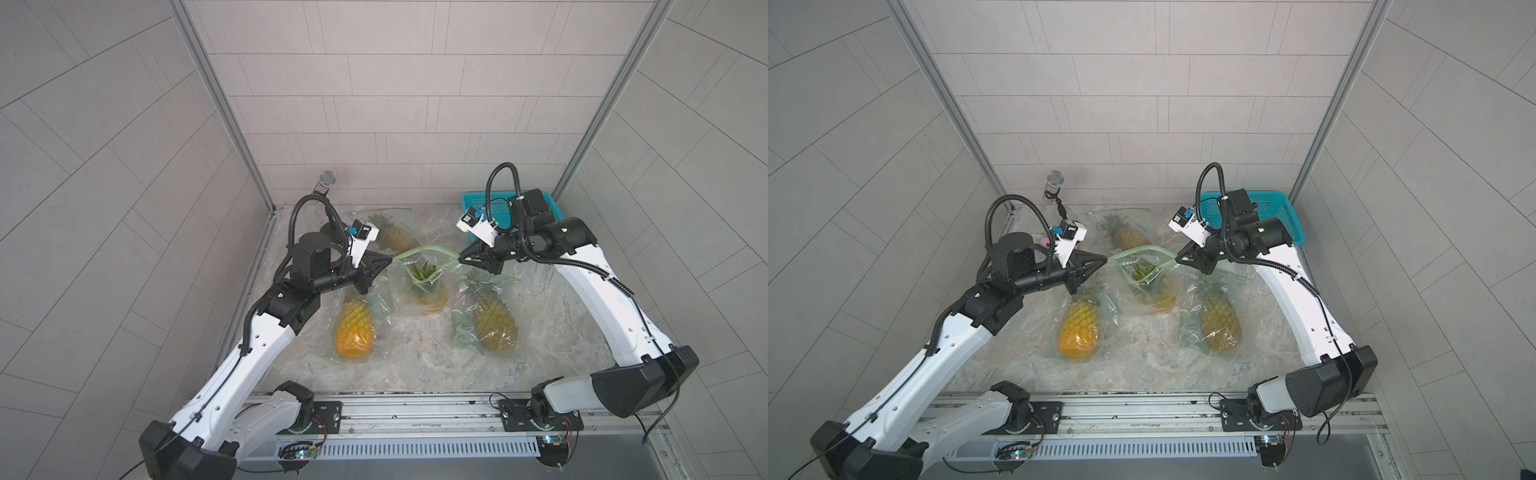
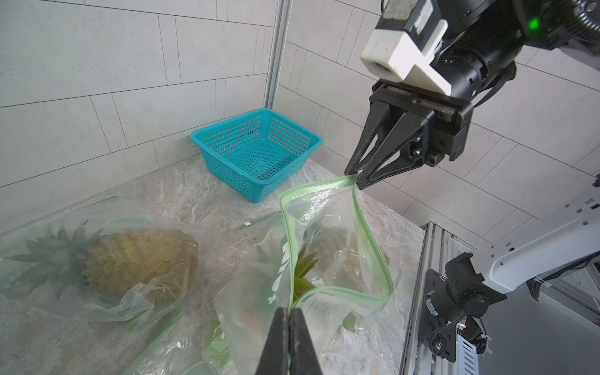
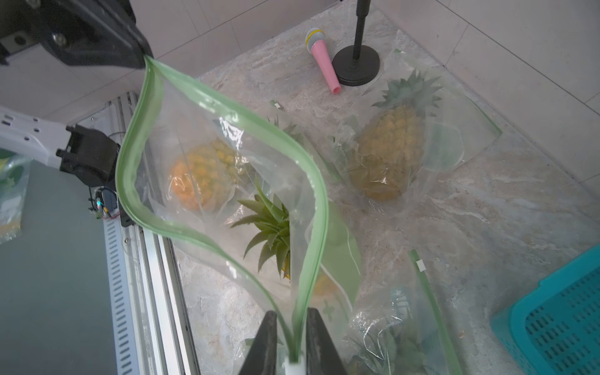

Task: Open the zip-top bag and take out the pineapple
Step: Open the zipper of the food storage bag at the center of the board.

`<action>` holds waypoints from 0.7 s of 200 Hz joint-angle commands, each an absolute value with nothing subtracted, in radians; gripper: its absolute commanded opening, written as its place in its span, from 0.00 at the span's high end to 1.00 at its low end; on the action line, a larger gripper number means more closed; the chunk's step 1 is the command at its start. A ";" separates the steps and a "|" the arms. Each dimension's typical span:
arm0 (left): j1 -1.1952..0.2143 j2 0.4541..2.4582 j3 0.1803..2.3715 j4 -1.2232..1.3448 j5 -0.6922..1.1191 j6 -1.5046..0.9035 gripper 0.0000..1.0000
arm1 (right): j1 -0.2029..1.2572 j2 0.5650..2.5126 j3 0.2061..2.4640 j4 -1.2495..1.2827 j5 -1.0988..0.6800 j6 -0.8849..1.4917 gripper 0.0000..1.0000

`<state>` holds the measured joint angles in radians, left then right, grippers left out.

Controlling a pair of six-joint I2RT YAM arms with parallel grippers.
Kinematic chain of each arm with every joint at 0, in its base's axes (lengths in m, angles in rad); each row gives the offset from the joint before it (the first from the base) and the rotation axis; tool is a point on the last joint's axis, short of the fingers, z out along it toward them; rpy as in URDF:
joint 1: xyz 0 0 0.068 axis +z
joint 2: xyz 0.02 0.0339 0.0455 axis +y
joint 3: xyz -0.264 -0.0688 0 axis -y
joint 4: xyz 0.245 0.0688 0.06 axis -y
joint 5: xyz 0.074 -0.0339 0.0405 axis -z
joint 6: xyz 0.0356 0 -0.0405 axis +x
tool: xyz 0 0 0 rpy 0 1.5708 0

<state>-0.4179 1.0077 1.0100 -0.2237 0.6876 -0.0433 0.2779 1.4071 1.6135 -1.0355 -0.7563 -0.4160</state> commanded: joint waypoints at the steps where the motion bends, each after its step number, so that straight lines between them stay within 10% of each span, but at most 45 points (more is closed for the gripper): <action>1: -0.414 0.997 1.044 -0.231 0.686 -0.021 1.00 | 0.304 1.353 1.633 -0.963 -0.738 -0.370 0.73; 140: -0.415 0.998 1.043 -0.233 0.692 -0.022 1.00 | 0.537 1.556 1.805 -1.007 -0.574 -0.359 0.87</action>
<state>-0.4179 1.0077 1.0115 -0.2371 0.6804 -0.0402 0.5152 1.5307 1.7660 -0.9600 -0.6151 -0.3435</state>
